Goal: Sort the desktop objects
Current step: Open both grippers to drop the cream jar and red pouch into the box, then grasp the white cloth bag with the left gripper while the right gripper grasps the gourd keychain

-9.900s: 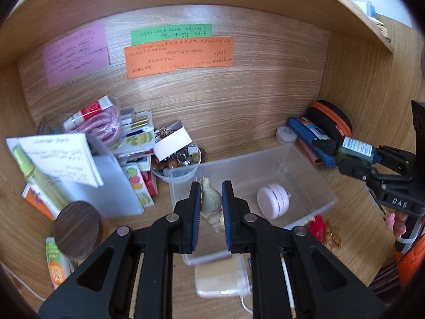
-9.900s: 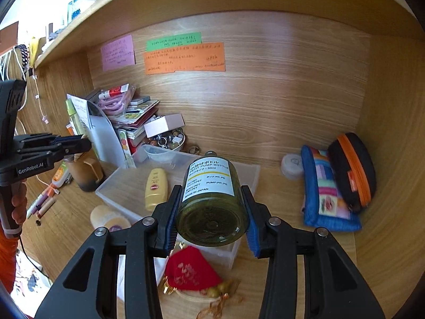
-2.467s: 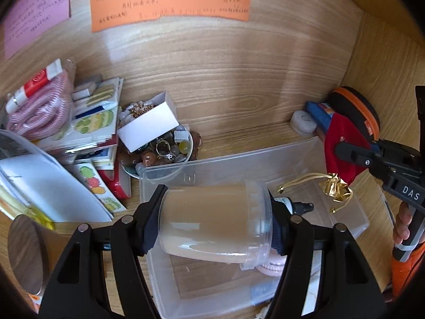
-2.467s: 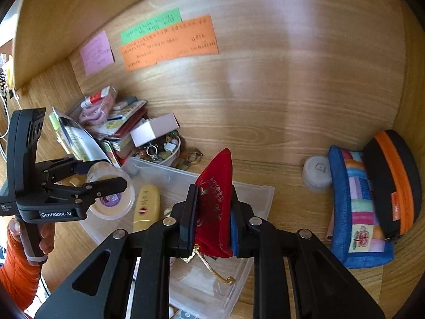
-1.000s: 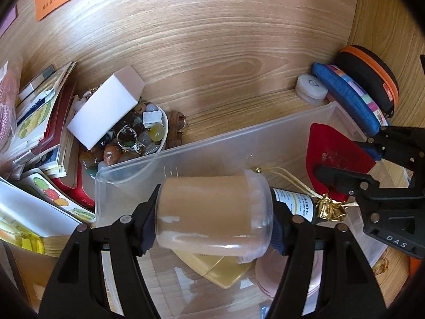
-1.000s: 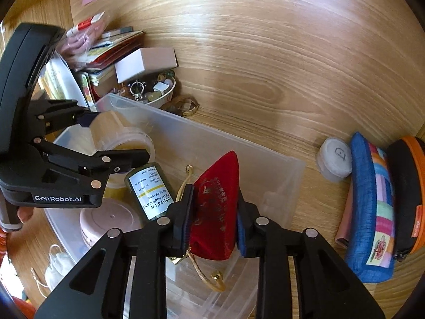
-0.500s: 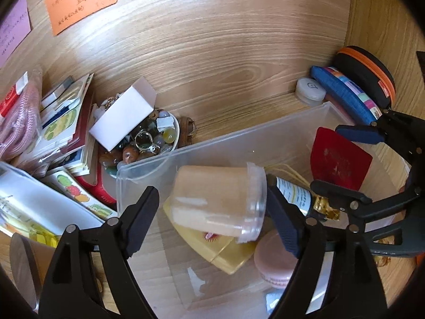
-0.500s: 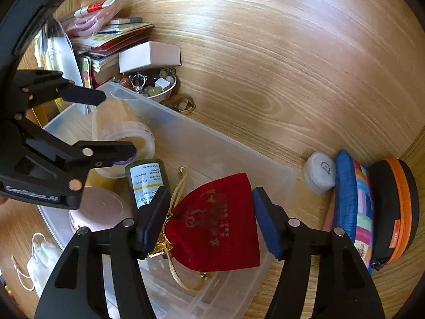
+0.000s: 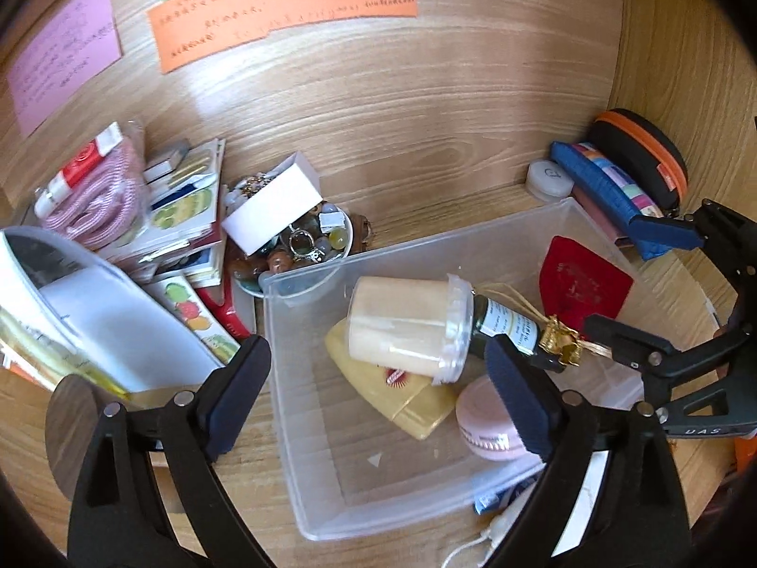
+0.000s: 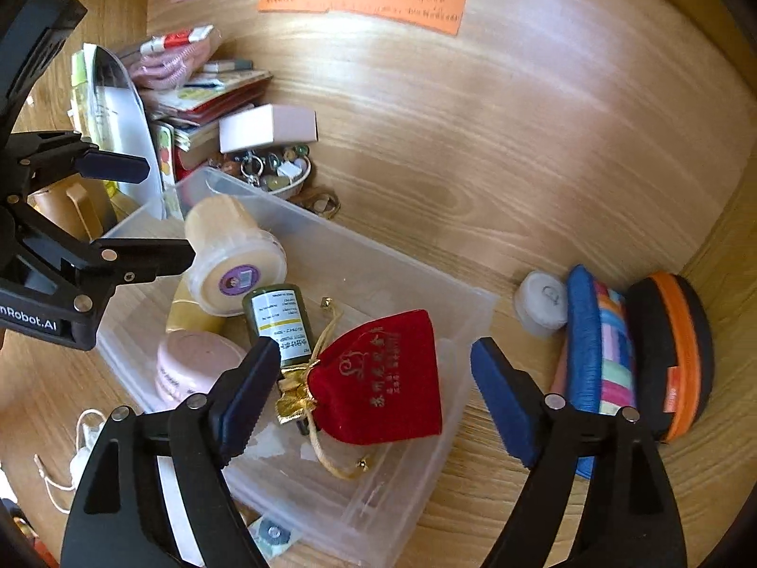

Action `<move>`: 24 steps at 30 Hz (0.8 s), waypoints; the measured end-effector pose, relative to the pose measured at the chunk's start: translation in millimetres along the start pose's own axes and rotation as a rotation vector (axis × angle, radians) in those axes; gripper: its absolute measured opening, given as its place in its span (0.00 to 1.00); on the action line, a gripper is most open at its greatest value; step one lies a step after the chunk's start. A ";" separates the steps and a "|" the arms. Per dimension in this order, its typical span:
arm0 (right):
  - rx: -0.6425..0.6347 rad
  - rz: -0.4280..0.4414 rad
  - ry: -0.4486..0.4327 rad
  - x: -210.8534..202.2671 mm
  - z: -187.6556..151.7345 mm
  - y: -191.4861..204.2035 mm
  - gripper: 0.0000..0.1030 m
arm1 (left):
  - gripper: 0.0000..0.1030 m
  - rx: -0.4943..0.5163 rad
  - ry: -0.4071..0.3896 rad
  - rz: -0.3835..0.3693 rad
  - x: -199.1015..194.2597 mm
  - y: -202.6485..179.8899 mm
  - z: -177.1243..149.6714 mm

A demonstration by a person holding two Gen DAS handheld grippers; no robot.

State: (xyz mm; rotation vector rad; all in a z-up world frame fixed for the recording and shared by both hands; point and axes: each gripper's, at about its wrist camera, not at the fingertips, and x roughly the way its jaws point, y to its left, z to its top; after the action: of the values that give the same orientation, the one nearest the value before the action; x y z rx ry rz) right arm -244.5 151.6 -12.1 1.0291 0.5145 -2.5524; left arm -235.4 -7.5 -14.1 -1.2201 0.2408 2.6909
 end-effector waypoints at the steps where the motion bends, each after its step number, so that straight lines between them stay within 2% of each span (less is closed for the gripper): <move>1: -0.002 -0.008 -0.008 -5.4 -0.5 1.4 0.78 | 0.91 -0.002 -0.002 0.000 -3.7 0.4 -1.3; 13: -0.013 -0.056 -0.072 -52.9 -16.6 15.8 0.79 | 0.93 0.014 -0.045 0.003 -50.0 -7.8 -28.9; 24: 0.095 -0.039 -0.086 -91.2 -57.1 0.0 0.79 | 0.94 0.021 -0.019 -0.044 -63.4 -30.3 -71.5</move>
State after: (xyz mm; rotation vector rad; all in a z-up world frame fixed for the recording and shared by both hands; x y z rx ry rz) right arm -148.9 193.2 14.5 0.9441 0.3977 -2.6645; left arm -135.4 0.3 -14.9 -1.1796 0.2360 2.6539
